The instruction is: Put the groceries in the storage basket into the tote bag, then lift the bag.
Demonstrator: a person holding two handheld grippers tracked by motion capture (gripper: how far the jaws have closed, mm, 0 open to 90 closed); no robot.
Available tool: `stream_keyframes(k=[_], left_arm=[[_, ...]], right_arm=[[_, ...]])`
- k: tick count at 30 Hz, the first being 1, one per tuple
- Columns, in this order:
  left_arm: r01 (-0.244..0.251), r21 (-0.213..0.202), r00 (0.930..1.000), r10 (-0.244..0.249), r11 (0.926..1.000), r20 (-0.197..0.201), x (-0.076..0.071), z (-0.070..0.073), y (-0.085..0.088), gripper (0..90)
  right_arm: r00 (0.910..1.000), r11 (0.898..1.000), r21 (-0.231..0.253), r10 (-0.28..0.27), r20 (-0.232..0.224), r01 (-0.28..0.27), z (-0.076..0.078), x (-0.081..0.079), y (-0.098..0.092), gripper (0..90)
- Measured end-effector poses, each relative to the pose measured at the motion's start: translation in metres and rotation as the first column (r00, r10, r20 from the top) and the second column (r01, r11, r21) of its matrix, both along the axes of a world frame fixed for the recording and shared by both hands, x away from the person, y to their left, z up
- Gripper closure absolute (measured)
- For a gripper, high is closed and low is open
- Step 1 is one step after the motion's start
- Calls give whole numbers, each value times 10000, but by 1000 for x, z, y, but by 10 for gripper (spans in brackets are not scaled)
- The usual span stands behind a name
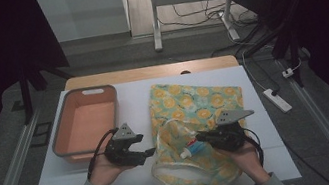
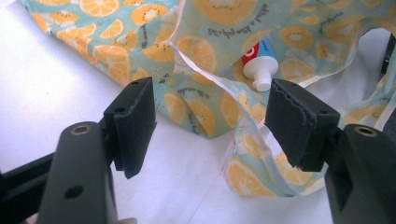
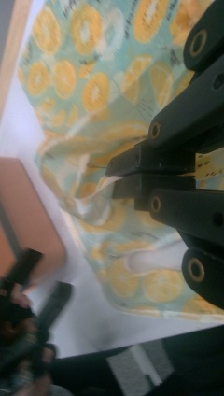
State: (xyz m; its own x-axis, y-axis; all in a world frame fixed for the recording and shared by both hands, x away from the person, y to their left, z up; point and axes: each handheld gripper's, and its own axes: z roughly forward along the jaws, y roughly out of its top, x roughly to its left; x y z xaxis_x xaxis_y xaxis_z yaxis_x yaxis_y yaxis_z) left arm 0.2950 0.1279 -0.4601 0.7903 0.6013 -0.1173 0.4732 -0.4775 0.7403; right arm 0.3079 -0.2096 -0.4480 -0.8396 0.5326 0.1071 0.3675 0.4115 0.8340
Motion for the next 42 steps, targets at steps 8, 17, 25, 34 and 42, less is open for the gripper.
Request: stream_keyframes(k=[8, 17, 25, 34, 42], left_arm=[[-216, -13, 9997, 216, 9998, -123, 2, -3, 5, 319], [-256, 130, 9995, 259, 9996, -180, 2, -5, 3, 308], [-183, 272, 9994, 192, 9995, -298, 3, -10, -3, 306], [-110, 421, 9991, 127, 9991, -412, 6, -16, -12, 303], [-103, 586, 9988, 130, 9982, -465, 13, -21, -28, 306]], right_arm=[[9956, 9981, 212, -593, 731, 579, 6, -11, -12, 450], [9842, 9895, 25, -1438, 1032, 1443, 18, -40, -50, 382], [9750, 9747, -611, -2109, 699, 2152, 3, -49, -75, 377], [9743, 9686, -1076, -2203, 469, 2242, -6, -55, -77, 353], [9652, 9490, -1792, -2612, 128, 2592, -20, -57, -76, 325]])
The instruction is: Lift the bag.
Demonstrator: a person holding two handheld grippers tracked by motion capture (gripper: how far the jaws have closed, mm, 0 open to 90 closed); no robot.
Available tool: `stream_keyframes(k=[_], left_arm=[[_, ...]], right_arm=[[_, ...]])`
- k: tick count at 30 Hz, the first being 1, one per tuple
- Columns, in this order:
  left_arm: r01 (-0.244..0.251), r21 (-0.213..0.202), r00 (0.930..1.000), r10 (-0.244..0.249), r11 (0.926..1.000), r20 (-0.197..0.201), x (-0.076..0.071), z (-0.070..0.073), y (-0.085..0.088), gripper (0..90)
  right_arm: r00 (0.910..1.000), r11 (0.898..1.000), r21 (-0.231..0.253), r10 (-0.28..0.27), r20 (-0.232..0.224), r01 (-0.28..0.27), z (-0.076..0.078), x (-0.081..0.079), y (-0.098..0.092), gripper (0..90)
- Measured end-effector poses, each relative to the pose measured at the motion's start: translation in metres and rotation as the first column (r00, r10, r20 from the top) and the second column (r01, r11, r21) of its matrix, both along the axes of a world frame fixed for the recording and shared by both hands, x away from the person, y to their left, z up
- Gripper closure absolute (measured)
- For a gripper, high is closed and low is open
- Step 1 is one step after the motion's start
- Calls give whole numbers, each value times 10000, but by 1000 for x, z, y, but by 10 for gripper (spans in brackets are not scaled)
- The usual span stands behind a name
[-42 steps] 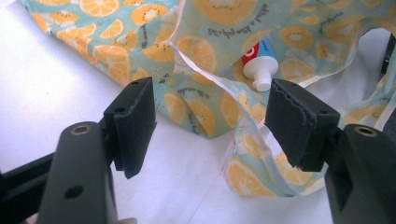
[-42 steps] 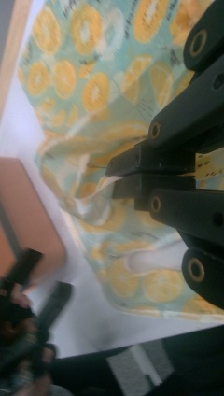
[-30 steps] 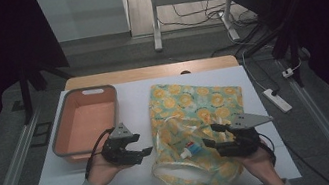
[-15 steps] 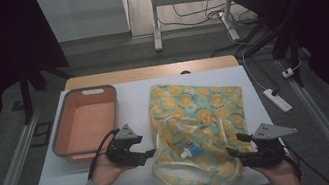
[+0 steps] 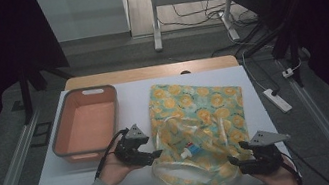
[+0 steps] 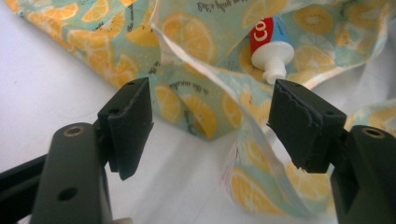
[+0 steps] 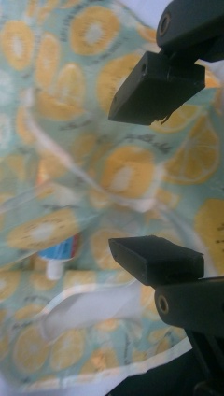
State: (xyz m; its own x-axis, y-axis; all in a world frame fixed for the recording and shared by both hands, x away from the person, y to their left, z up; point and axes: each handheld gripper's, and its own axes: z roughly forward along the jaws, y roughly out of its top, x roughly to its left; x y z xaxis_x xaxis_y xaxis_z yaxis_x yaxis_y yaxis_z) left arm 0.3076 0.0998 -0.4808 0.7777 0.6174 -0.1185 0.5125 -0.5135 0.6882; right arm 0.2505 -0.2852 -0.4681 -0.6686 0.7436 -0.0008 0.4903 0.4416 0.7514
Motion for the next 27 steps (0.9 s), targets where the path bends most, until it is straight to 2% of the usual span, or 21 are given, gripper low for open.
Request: stream_keyframes(k=[5, 8, 10, 13, 15, 17, 19, 21, 23, 25, 27], left_arm=[[-291, 2, 9995, 291, 9996, -129, 17, -7, -15, 320], [-539, -86, 9982, 536, 9985, -267, 29, -13, -19, 367], [-569, -58, 9979, 567, 9984, -317, 33, -17, -20, 462], [-457, 200, 9978, 467, 9988, -476, 35, -22, -21, 734], [-334, 195, 9979, 344, 9993, -542, 34, -21, -20, 847], [-241, 166, 9985, 249, 9996, -490, 32, -19, -19, 885], [-188, 118, 9988, 193, 9998, -441, 30, -17, -17, 887], [-173, 29, 9992, 174, 9998, -370, 28, -15, -15, 888], [-156, -118, 9994, 152, 9998, -326, 25, -12, -12, 888], [-96, -431, 9995, 83, 9990, -309, 21, -8, -6, 888], [-104, -674, 9996, 86, 9977, -273, 18, -4, -1, 888]], right_arm=[[9987, 9980, -562, -310, -402, 287, -15, 1, 1, 322], [9967, 9953, -820, -561, -578, 513, -20, 2, -1, 322], [9949, 9943, -881, -663, -759, 595, -24, 2, -2, 326], [9919, 9907, -1196, -775, -1001, 654, -30, 3, -2, 348], [9905, 9884, -1408, -741, -1157, 575, -34, 3, -2, 419], [9898, 9840, -1723, -665, -1258, 442, -37, 3, -2, 484], [9881, 9788, -2024, -617, -1406, 323, -39, 3, -1, 520], [9888, 9772, -2093, -645, -1343, 353, -40, 3, -1, 566], [9887, 9765, -2124, -650, -1352, 352, -39, 3, -1, 669], [9890, 9761, -2154, -602, -1349, 300, -38, 3, -1, 789], [9893, 9731, -2300, -482, -1379, 153, -37, 3, 0, 859]])
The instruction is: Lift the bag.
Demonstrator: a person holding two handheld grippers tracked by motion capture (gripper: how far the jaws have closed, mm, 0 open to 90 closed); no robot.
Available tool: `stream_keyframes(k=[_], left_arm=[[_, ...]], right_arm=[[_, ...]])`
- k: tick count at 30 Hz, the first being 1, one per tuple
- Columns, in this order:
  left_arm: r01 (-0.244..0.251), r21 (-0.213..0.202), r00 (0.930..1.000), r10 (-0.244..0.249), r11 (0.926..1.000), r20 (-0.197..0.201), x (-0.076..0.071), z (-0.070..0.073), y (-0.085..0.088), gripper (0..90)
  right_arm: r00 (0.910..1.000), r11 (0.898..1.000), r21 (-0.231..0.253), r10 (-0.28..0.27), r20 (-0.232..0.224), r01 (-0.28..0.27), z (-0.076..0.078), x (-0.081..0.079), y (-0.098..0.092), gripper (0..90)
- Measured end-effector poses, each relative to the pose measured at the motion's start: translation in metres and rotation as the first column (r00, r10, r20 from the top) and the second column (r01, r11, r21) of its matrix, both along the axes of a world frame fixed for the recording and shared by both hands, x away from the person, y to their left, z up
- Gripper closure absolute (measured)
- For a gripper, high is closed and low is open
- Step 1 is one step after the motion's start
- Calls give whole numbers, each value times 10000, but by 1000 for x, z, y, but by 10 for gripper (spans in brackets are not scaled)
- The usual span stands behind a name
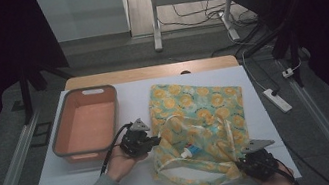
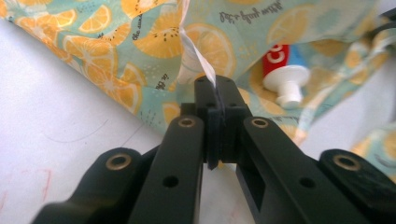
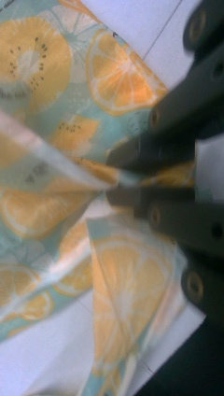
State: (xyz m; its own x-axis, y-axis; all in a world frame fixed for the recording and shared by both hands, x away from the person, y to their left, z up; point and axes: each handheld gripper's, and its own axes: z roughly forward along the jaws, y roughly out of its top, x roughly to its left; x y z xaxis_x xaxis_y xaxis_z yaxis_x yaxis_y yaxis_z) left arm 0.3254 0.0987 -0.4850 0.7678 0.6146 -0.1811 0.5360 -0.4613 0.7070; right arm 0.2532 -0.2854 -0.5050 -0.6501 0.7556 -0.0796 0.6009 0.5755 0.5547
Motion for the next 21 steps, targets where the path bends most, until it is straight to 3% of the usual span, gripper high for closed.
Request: stream_keyframes(k=[2, 6, 10, 13, 16, 20, 21], left_arm=[[-10, -244, 10000, 11, 9997, 57, -3, 4, 5, 889], [-48, -843, 9998, 65, 9964, 196, -9, 15, 16, 889], [-45, -1567, 9997, 81, 9876, 220, -12, 28, 31, 890], [-66, -1755, 9990, 144, 9845, 430, -17, 37, 38, 890], [-139, -1989, 9980, 258, 9799, 576, -21, 43, 44, 890], [-219, -2239, 9969, 381, 9744, 686, -26, 49, 53, 890], [-231, -2265, 9966, 405, 9737, 724, -27, 50, 55, 891]], right_arm=[[9997, 9998, -39, 173, 200, -172, 3, -1, 0, 877], [9924, 9969, 782, -15, 1229, -82, 20, -4, -3, 885], [9726, 9851, 1673, -14, 2323, -385, 41, -10, -4, 887], [9544, 9751, 2154, -134, 2982, -536, 58, -8, -5, 888], [9441, 9631, 2587, -155, 3293, -744, 76, 0, -5, 889], [9309, 9589, 2683, -125, 3650, -923, 91, 14, -1, 890], [9265, 9538, 2836, -155, 3761, -992, 96, 19, 1, 891]])
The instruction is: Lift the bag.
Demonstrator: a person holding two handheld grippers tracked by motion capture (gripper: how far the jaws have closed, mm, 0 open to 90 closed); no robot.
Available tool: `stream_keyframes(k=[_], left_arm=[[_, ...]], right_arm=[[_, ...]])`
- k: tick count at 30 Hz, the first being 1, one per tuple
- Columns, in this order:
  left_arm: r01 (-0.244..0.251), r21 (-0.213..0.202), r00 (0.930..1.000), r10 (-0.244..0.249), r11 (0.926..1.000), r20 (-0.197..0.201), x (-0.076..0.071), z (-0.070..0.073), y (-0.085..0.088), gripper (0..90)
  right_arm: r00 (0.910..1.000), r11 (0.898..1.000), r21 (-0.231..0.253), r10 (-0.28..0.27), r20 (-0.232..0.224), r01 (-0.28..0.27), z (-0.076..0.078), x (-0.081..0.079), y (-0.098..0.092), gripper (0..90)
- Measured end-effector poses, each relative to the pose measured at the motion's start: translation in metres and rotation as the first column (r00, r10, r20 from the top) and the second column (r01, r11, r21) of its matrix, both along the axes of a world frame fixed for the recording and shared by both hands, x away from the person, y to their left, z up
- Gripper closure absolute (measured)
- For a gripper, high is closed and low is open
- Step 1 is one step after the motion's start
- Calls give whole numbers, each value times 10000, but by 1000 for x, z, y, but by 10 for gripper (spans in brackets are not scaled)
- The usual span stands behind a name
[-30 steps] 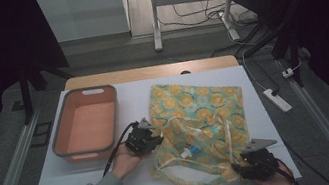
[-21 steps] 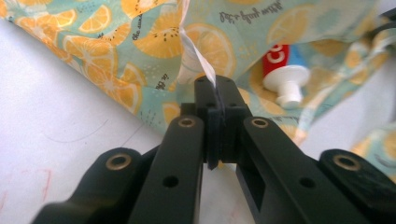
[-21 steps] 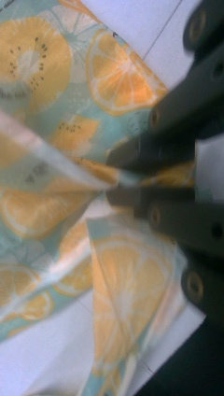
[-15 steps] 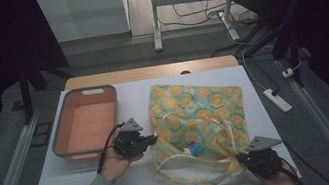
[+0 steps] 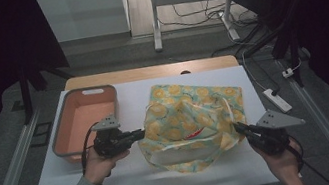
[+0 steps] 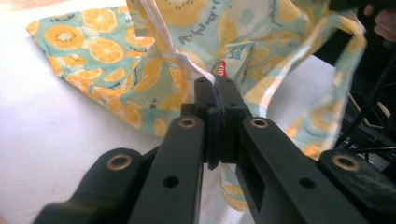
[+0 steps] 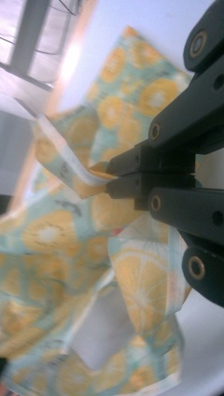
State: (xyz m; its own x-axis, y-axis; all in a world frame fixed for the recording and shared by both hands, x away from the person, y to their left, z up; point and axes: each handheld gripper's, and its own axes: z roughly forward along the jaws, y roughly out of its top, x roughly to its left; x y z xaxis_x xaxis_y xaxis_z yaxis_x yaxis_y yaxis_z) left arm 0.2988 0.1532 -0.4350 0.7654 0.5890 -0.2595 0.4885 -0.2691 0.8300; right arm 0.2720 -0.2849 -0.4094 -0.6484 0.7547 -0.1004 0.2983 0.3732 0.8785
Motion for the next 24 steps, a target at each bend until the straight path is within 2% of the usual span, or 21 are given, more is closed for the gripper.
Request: stream_keyframes(k=[4, 8, 12, 18, 24], left_arm=[[-235, -152, 9995, 239, 9996, 226, -4, 6, 8, 891], [-497, -528, 9971, 526, 9974, 544, -8, 16, 18, 892], [-569, -852, 9932, 652, 9947, 970, -15, 30, 26, 892], [-673, -1503, 9849, 897, 9863, 1480, -24, 52, 40, 892], [-714, -1827, 9773, 1053, 9806, 1836, -28, 67, 51, 892]], right_arm=[[9996, 9997, 248, 20, 271, -27, 13, 13, 2, 890], [9986, 9967, 818, -37, 525, -6, 25, 22, 1, 891], [9957, 9947, 1022, 21, 922, -116, 37, 23, 3, 891], [9860, 9878, 1526, 53, 1670, -312, 66, 26, 10, 891], [9809, 9814, 1864, 95, 1945, -465, 86, 31, 17, 891]])
